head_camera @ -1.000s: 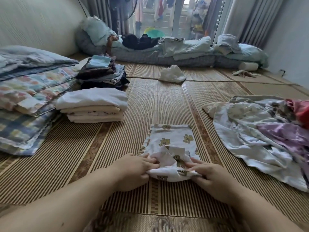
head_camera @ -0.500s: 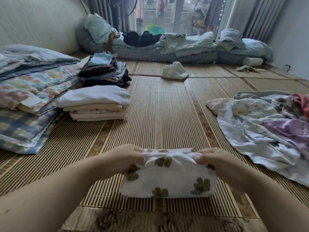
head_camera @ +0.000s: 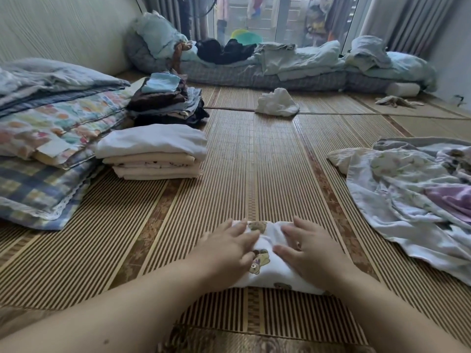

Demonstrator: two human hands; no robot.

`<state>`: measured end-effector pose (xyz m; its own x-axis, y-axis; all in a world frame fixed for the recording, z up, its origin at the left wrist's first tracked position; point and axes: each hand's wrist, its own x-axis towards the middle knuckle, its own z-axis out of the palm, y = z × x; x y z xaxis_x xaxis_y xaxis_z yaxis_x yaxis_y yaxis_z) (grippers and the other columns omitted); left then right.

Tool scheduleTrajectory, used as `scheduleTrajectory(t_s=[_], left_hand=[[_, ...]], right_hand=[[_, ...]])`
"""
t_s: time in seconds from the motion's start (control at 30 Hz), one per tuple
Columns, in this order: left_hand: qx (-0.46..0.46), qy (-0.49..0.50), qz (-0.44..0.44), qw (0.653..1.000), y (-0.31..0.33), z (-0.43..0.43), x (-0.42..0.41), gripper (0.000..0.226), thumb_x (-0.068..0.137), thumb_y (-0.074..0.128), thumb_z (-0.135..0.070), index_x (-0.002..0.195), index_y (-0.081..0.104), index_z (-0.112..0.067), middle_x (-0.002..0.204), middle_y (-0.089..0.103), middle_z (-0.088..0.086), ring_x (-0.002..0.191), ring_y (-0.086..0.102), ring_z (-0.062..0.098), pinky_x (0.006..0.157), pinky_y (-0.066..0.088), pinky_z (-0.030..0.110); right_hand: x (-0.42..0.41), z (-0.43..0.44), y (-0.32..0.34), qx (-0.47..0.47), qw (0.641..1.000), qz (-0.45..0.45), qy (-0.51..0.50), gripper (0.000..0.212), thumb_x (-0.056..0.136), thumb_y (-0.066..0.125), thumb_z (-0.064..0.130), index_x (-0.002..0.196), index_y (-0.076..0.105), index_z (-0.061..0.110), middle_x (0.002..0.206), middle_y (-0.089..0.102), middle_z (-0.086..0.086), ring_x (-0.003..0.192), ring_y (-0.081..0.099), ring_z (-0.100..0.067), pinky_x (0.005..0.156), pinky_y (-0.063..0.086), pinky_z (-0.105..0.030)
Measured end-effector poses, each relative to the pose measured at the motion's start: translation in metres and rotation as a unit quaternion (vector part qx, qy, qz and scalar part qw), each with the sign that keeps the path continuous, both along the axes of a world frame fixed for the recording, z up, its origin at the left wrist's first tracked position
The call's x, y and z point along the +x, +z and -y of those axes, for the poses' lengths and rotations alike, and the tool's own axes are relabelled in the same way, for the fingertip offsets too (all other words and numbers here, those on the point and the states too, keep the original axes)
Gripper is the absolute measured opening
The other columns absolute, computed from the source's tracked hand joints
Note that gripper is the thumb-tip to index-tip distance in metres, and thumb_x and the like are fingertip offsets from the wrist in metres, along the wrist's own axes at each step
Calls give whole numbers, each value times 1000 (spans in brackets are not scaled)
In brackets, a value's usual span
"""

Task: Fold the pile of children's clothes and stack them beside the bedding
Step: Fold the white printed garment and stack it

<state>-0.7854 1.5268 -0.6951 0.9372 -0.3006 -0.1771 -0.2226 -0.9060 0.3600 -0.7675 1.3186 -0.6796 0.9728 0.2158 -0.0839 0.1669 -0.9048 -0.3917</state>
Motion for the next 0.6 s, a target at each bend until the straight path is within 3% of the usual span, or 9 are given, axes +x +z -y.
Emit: scheduleTrajectory(t_s=[0.13, 0.2, 0.27, 0.37, 0.47, 0.53, 0.6], left_hand=[[50, 73, -40, 995, 1, -3, 1, 68, 86, 24, -63, 149, 5, -44, 161, -2, -10, 148, -3, 18, 113, 2, 58], [59, 116, -43, 991, 6, -2, 0, 75, 81, 29, -68, 149, 11, -42, 161, 8, -5, 147, 5, 21, 112, 7, 60], [56, 157, -37, 985, 10, 1, -2, 75, 77, 38, -71, 145, 23, -43, 150, 27, 3, 137, 20, 27, 107, 22, 56], [-29, 201, -54, 978, 17, 2, -5, 73, 73, 54, -65, 138, 33, -38, 130, 44, 7, 119, 41, 27, 98, 42, 42], [-127, 198, -82, 968, 21, 0, -5, 95, 70, 66, -61, 147, 24, -28, 139, 51, 2, 120, 52, 22, 94, 45, 33], [-180, 198, -100, 959, 24, 0, -5, 108, 66, 76, -55, 151, 14, -30, 146, 45, 3, 127, 49, 21, 96, 43, 30], [-274, 201, -127, 932, 24, 3, -7, 114, 66, 84, -35, 151, 9, -33, 150, 38, 6, 131, 45, 19, 91, 44, 23]], right_hand=[[2, 5, 0, -96, 990, -73, -77, 92, 80, 39, 78, 151, 22, 21, 159, 18, -4, 145, 14, -25, 116, 21, -50], [2, 9, 5, -120, 982, -80, -124, 96, 75, 41, 81, 146, 34, 18, 150, 31, -9, 138, 24, -31, 110, 28, -48], [1, 10, 8, -113, 979, -74, -152, 90, 72, 49, 79, 136, 45, 16, 136, 42, -10, 127, 34, -30, 101, 36, -43], [-3, 8, 13, -66, 984, -69, -149, 63, 74, 61, 67, 111, 61, 16, 112, 61, -3, 104, 55, -22, 81, 45, -34], [-7, 7, 19, -3, 989, -70, -127, 32, 80, 64, 52, 84, 62, 21, 84, 65, 3, 76, 59, -14, 61, 41, -29], [-6, 8, 19, 87, 982, -74, -151, 24, 83, 66, 43, 87, 60, 20, 83, 64, 2, 72, 58, -12, 58, 43, -29], [-7, 10, 16, 196, 956, -104, -192, 39, 83, 69, 33, 114, 54, 16, 101, 64, -3, 85, 63, -19, 70, 54, -36]])
